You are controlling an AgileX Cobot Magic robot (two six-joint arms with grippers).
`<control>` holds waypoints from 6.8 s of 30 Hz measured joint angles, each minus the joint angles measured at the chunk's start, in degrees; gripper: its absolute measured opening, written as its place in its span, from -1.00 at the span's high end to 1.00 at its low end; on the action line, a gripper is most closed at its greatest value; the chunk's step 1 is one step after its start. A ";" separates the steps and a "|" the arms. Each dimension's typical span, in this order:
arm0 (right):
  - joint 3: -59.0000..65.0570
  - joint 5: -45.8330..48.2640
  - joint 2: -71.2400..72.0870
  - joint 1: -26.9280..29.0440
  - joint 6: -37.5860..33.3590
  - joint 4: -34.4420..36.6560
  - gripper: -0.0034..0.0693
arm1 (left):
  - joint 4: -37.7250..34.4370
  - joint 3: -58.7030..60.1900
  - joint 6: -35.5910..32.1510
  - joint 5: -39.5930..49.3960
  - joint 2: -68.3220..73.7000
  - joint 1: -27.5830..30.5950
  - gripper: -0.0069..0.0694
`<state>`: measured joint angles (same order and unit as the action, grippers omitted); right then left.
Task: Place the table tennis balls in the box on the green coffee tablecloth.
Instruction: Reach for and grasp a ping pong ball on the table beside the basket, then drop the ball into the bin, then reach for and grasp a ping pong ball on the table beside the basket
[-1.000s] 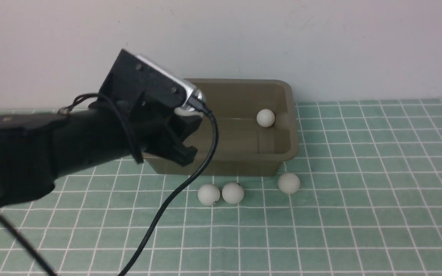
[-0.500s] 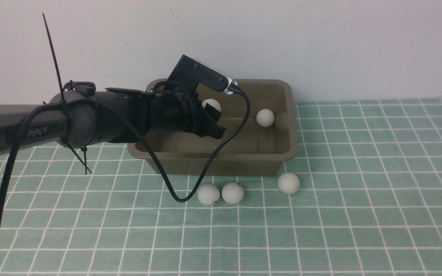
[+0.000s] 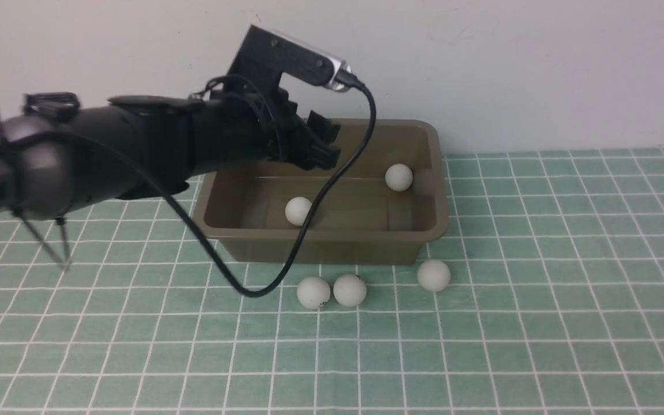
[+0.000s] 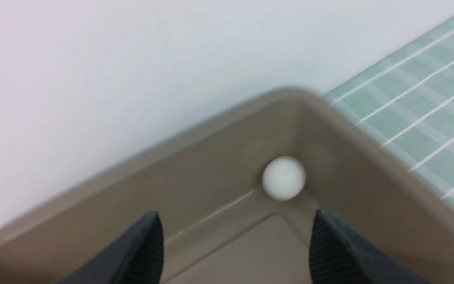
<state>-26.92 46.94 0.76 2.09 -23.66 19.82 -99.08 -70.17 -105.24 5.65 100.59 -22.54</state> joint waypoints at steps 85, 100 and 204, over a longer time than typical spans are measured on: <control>0.00 -0.78 0.00 0.00 -0.05 0.85 -0.16 | 0.50 15.17 8.34 7.70 10.19 -0.97 -0.11; 0.00 -0.78 0.00 0.00 -0.05 -0.05 -0.16 | 2.32 19.95 12.93 30.06 -7.18 -0.97 -0.11; 0.00 -1.76 0.00 0.00 -1.66 -0.79 -0.16 | 43.91 16.46 64.64 -0.17 -1.98 -13.53 -0.49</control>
<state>-26.92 45.18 0.76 2.09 -25.32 19.03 -55.17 -53.71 -40.60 5.48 98.61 -36.06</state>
